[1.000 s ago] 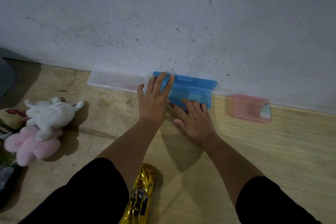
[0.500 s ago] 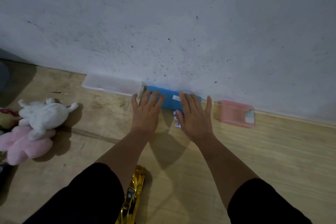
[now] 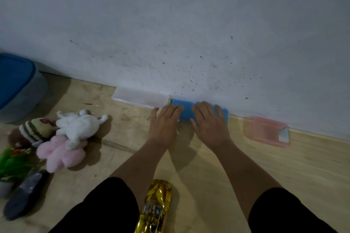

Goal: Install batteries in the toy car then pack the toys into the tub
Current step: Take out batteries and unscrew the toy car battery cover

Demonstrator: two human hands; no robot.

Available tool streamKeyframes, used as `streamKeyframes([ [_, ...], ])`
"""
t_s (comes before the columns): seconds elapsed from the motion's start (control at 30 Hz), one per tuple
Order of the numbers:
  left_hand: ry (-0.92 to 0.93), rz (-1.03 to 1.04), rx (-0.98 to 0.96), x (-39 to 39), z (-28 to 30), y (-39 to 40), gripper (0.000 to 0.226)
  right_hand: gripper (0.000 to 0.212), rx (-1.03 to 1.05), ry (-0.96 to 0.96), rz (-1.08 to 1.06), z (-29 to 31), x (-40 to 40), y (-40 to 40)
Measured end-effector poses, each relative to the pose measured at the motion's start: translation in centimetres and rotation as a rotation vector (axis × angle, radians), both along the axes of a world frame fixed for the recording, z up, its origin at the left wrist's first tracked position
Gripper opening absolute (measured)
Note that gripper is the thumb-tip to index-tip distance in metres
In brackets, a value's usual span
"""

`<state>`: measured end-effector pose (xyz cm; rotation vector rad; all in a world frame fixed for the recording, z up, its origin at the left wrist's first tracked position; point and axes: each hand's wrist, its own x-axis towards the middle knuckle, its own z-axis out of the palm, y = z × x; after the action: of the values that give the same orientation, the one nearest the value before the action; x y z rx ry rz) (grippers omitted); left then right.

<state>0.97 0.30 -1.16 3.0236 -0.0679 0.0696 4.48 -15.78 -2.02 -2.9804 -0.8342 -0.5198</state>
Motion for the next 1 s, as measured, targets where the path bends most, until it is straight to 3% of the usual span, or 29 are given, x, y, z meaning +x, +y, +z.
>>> streamKeyframes([
  [0.2, -0.087, 0.118, 0.068, -0.1, 0.0, 9.8, 0.062, 0.046, -0.016, -0.027, 0.149, -0.5, 0.1, 8.8],
  [0.37, 0.075, 0.111, 0.128, 1.1, 0.4, 15.4, 0.056, 0.049, -0.042, -0.003, 0.098, -2.0, -0.6, 15.6],
  [0.43, 0.041, 0.033, 0.096, 1.4, -0.1, 16.9, 0.058, 0.056, -0.030, 0.027, 0.032, -2.7, -0.8, 17.3],
  [0.5, -0.038, -0.012, 0.059, 1.7, -0.9, 17.7, 0.061, 0.049, -0.039, 0.018, -0.034, -2.9, -0.8, 18.5],
  [0.6, -0.013, -0.025, 0.013, 2.2, -0.8, 17.9, 0.067, 0.048, -0.058, 0.040, -0.105, -2.4, -0.9, 19.4],
  [0.7, 0.025, -0.028, 0.036, 2.6, -0.7, 17.7, 0.082, 0.059, -0.121, 0.051, -0.131, -2.0, -1.2, 20.0],
  [0.87, -0.055, -0.048, -0.001, 2.9, -0.5, 18.3, 0.078, 0.070, -0.237, 0.110, -0.161, -1.7, -0.6, 20.7],
  [0.93, -0.008, -0.060, -0.004, 2.9, -0.8, 18.4, 0.078, 0.071, -0.263, 0.110, -0.154, -1.8, -0.1, 20.9],
  [1.0, -0.085, -0.056, -0.009, 3.1, -1.1, 18.5, 0.069, 0.066, -0.318, 0.078, -0.126, -1.6, 0.3, 20.8],
])
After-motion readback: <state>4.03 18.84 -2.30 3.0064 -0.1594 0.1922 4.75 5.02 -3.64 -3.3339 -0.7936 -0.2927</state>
